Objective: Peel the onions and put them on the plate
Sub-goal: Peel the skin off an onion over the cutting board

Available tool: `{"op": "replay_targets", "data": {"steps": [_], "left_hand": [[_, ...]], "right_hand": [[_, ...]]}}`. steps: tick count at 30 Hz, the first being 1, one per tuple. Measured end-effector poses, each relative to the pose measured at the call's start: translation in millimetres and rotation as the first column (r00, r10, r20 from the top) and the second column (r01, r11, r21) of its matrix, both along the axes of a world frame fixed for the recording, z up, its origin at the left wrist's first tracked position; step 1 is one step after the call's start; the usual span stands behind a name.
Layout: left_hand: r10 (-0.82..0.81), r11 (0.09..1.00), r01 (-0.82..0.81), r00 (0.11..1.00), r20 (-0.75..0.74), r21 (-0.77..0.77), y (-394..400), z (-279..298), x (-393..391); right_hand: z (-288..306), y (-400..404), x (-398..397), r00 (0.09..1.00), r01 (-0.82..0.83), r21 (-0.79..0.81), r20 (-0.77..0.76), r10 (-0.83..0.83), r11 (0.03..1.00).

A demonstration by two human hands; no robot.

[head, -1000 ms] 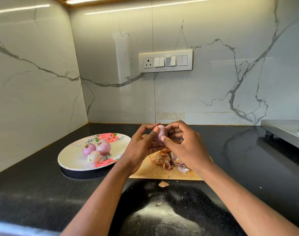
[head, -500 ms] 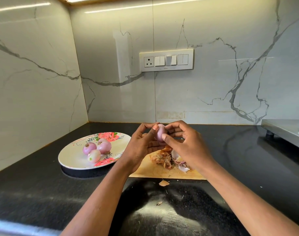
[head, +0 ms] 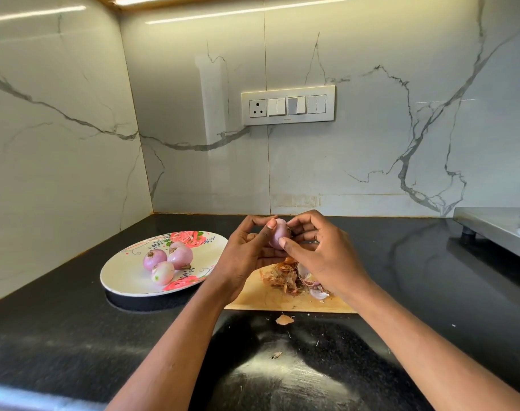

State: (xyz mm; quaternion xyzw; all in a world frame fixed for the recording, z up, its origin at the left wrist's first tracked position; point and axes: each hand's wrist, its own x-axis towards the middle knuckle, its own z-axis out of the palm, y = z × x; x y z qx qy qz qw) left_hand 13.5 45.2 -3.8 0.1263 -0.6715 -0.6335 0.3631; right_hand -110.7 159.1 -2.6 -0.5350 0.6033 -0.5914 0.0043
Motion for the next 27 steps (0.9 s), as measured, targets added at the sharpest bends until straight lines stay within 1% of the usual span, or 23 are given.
{"op": "replay_targets", "data": {"steps": [2, 5, 8, 10, 14, 20, 27], "left_hand": [[0.003, 1.0, -0.003, 1.0, -0.003, 0.003, -1.6, -0.8, -0.3], [-0.016, 0.999, 0.017, 1.0, -0.02, 0.034, -0.6, 1.0, 0.1], [-0.02, 0.999, 0.021, 0.999, -0.029, 0.046, 0.3, 1.0, 1.0], [-0.009, 0.999, 0.01, 1.0, -0.023, 0.042, -0.6, 0.2, 1.3], [0.005, 1.0, -0.005, 1.0, 0.006, 0.014, -0.3, -0.6, 0.9], [-0.001, 1.0, 0.001, 1.0, -0.002, 0.026, 0.3, 0.2, 0.8], [0.049, 0.998, -0.048, 0.998, 0.031, -0.034, -1.5, -0.2, 0.7]], "right_hand": [[-0.4, -0.9, -1.1, 1.0, -0.001, 0.013, 0.005, 0.001, 1.0], [-0.5, -2.2, -5.9, 0.999, 0.032, 0.003, -0.027, -0.032, 0.999], [-0.1, -1.8, -6.0, 1.0, -0.006, 0.024, -0.013, 0.006, 1.0], [0.6, -0.7, -2.7, 1.0, -0.027, 0.034, 0.004, 0.027, 0.999], [1.1, 0.8, -0.1, 1.0, -0.013, 0.023, 0.017, 0.013, 1.0], [-0.7, -2.5, -6.3, 0.999, 0.031, 0.032, -0.033, -0.03, 0.999], [1.3, 0.8, 1.2, 0.996, -0.063, 0.011, 0.056, 0.063, 0.998]]}}
